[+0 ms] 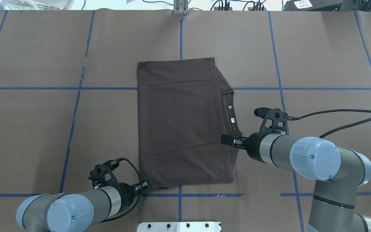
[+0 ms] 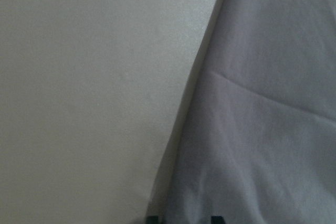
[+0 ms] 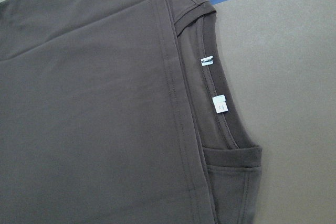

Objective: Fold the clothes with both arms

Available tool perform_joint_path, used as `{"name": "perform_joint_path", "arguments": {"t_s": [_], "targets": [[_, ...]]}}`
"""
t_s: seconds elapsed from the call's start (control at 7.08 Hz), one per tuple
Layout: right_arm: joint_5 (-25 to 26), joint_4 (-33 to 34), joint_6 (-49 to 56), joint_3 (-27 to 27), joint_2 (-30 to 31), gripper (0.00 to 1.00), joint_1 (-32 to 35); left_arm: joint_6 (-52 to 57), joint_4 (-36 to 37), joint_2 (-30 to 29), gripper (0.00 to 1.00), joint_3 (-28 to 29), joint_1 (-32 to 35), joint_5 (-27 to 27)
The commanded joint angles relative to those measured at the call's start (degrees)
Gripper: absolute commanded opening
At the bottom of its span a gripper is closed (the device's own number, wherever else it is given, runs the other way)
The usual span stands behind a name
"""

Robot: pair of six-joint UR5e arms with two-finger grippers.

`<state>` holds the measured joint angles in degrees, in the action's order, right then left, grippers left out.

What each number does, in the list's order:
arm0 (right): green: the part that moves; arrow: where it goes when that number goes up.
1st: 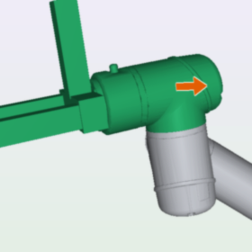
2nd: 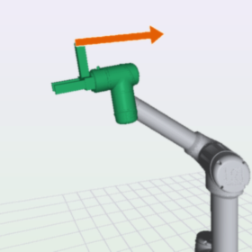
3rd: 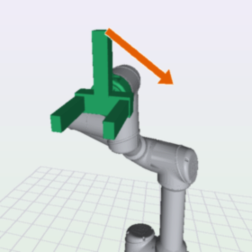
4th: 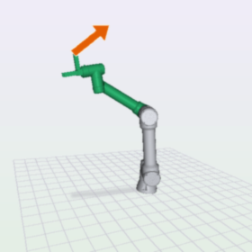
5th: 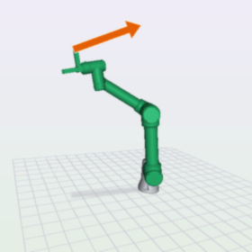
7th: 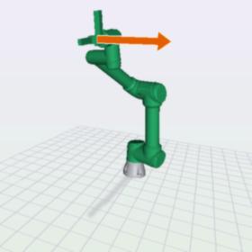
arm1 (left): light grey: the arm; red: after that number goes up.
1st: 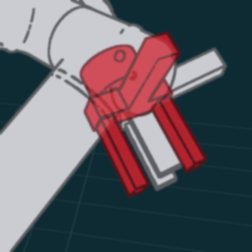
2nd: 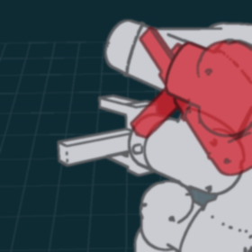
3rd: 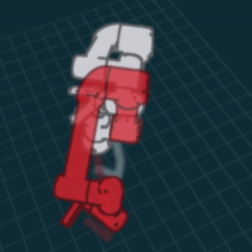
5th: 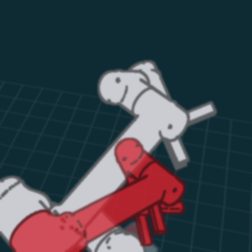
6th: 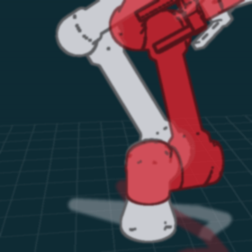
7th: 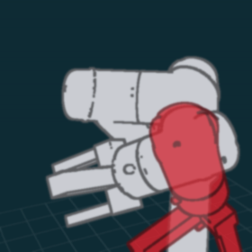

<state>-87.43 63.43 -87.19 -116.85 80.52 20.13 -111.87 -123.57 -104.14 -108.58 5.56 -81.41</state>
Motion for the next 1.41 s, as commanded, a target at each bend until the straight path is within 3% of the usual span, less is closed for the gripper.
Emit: {"name": "perform_joint_path", "arguments": {"t_s": [0.0, 0.14, 0.28, 0.71, 0.85, 0.99, 1.27], "targets": [[0.1, -0.1, 0.0, 0.0, 0.1, 1.00, 0.0, 1.1, 0.2, -0.2, 0.47, 0.0, 0.1, -0.1], [0.2, -0.1, 0.0, 0.0, 0.1, 1.00, 0.0, 1.1, 0.2, -0.2, 0.45, -0.1, 0.1, -0.1], [0.2, -0.1, 0.0, 0.0, 0.1, 1.00, 0.0, 1.1, 0.2, -0.3, 0.25, 0.0, 0.1, -0.1], [0.2, 0.0, 0.0, 0.0, 0.0, 1.00, 0.0, 1.1, 0.2, -0.3, 0.19, -0.1, 0.1, 0.0], [0.9, 0.0, -0.6, 0.1, -0.3, 1.00, -0.2, 1.1, 0.2, -0.3, 0.00, -0.1, 0.1, 0.0], [2.5, 0.7, -5.0, 0.3, -0.5, 0.95, -1.9, 1.2, 0.2, -0.3, 0.00, -0.1, 0.1, 0.0], [5.8, 6.2, -13.8, 0.1, -3.1, 0.72, -5.2, 3.7, 0.2, -0.4, 0.00, -0.2, 1.0, 0.0]]}}
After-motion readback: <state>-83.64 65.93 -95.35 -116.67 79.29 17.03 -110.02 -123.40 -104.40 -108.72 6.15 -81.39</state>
